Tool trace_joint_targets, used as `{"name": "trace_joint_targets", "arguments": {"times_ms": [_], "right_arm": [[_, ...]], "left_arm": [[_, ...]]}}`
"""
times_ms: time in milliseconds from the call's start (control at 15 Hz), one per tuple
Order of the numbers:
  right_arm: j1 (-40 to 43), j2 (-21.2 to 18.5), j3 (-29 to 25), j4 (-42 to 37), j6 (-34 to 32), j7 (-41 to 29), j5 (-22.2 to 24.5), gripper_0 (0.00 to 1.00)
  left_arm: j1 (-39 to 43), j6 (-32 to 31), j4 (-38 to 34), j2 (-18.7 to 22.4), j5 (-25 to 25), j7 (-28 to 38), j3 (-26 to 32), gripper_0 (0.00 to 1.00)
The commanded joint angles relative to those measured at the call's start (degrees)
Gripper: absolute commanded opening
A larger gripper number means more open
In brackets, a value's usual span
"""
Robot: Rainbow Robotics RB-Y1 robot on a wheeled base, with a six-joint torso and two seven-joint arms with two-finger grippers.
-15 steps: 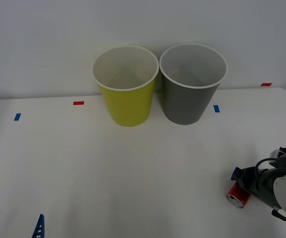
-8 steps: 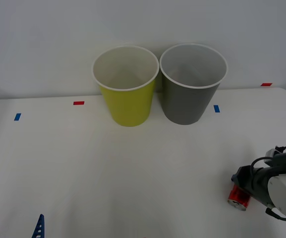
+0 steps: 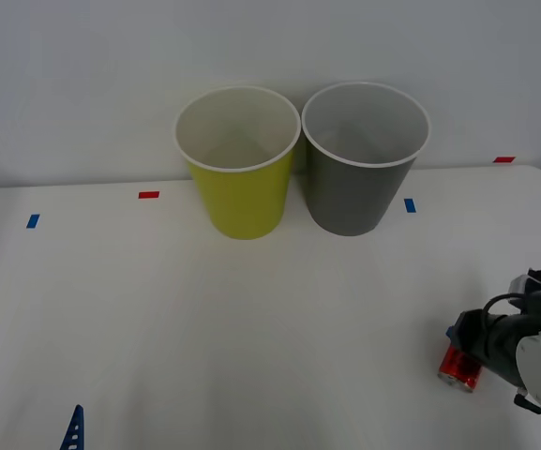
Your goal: Put cans in the gray bin and PET bottles in the light green bin.
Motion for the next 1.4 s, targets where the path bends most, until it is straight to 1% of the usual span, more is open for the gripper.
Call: {"name": "trace_joint_targets", "arguments": {"times_ms": [67, 267, 400, 533, 667, 800, 867, 1133, 1400], "right_arm": [[2.2, 4.1, -3.5, -4.3, -1.7, 11.3, 2.7, 0.0], [4.5, 9.1, -6.7, -8.5, -4.0, 22.6, 4.6, 0.0], [6.1, 11.5, -7.9, -11.7, -5.8, 27.0, 4.6, 0.0], [8.2, 14.4, -8.6, -15.9, -9.9, 31.2, 5.2, 0.0], [9.1, 16.5, -9.2, -17.7, -13.2, 35.1, 5.5, 0.0], [9.6, 17.3, -9.3, -19.2, -16.1, 38.0, 5.8, 0.0], [9.5, 17.7, -9.3, -20.0, -17.2, 38.8, 5.8, 0.0], [8.4, 17.9, -8.6, -22.1, -19.7, 38.4, 6.5, 0.0], [2.1, 18.3, -8.5, -23.1, -19.7, 36.8, 8.6, 0.0]], "left_arm": [[0.0, 0.0, 0.0, 0.0, 0.0, 0.0, 0.0, 1.0], [0.0, 0.0, 0.0, 0.0, 0.0, 0.0, 0.0, 1.0], [0.0, 0.0, 0.0, 0.0, 0.0, 0.0, 0.0, 1.0], [0.0, 0.0, 0.0, 0.0, 0.0, 0.0, 0.0, 1.0], [0.0, 0.0, 0.0, 0.0, 0.0, 0.0, 0.0, 1.0], [0.0, 0.0, 0.0, 0.0, 0.0, 0.0, 0.0, 1.0], [0.0, 0.0, 0.0, 0.0, 0.0, 0.0, 0.0, 1.0], [0.0, 0.0, 0.0, 0.0, 0.0, 0.0, 0.0, 1.0], [0.0, 0.0, 0.0, 0.0, 0.0, 0.0, 0.0, 1.0]]}}
